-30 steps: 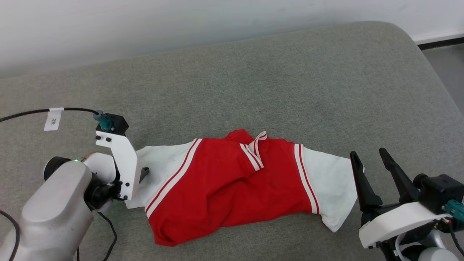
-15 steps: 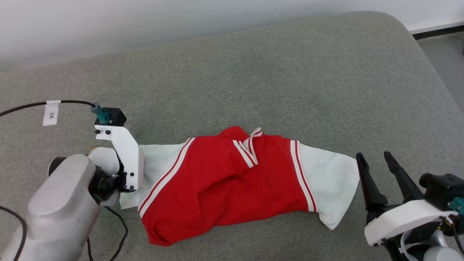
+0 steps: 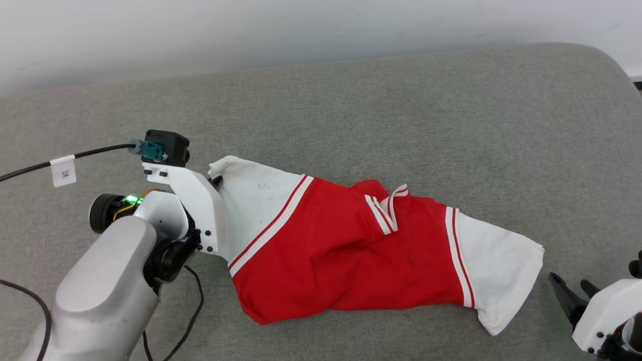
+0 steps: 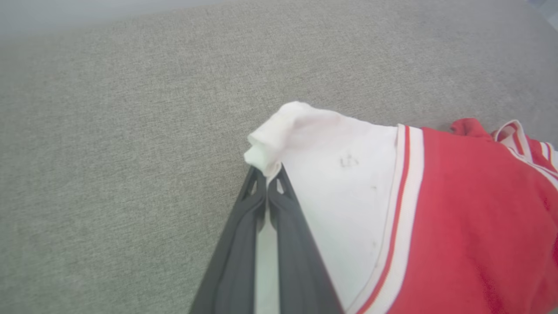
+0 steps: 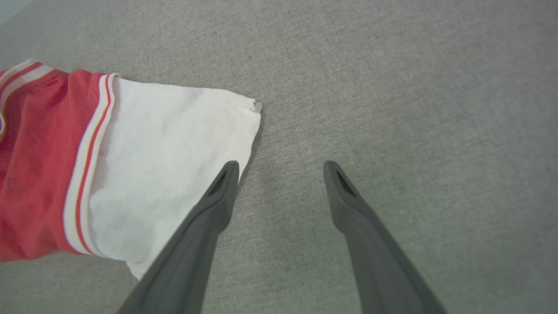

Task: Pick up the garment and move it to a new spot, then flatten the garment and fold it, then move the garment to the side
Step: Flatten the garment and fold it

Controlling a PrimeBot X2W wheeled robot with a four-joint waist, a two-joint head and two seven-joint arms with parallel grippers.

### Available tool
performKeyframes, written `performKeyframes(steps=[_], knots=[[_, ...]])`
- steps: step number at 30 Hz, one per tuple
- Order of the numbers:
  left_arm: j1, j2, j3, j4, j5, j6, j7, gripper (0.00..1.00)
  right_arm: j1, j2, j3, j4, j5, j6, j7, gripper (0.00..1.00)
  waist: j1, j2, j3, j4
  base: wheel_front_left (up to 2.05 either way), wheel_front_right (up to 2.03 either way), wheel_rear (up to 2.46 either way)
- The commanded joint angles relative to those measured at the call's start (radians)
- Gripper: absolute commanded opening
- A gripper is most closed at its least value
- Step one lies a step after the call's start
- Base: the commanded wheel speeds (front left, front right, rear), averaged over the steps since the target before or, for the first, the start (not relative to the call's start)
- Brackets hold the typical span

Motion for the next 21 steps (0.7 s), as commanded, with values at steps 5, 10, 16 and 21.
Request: performKeyframes(steps=[5, 10, 16, 21], knots=[[0.022, 0.006, -0.006, -0.095, 0.025, 0.028, -0.014, 0.00, -0.062, -0.041, 0.000, 0.038, 0.028, 0.000, 0.118, 1.00, -0.0001, 0.0000, 0.028, 0.052, 0.00, 0.00, 0.00], [0.024, 0.006, -0.012, -0.167, 0.034, 0.045, -0.017, 0.00, -0.133, -0.069, 0.035, 0.071, 0.042, 0.000, 0.210, 1.00, -0.0001, 0.0000, 0.062, 0.077, 0.00, 0.00, 0.00], [0.020, 0.007, -0.016, -0.202, 0.042, 0.053, -0.023, 0.00, -0.175, -0.055, 0.063, 0.181, 0.047, 0.000, 0.348, 1.00, -0.0001, 0.0000, 0.087, 0.099, 0.00, 0.00, 0.00], [0.022, 0.015, -0.013, -0.204, 0.050, 0.063, -0.035, 0.00, -0.190, -0.039, 0.085, 0.230, 0.064, 0.000, 0.408, 0.00, -0.0001, 0.0000, 0.090, 0.113, 0.00, 0.00, 0.00]])
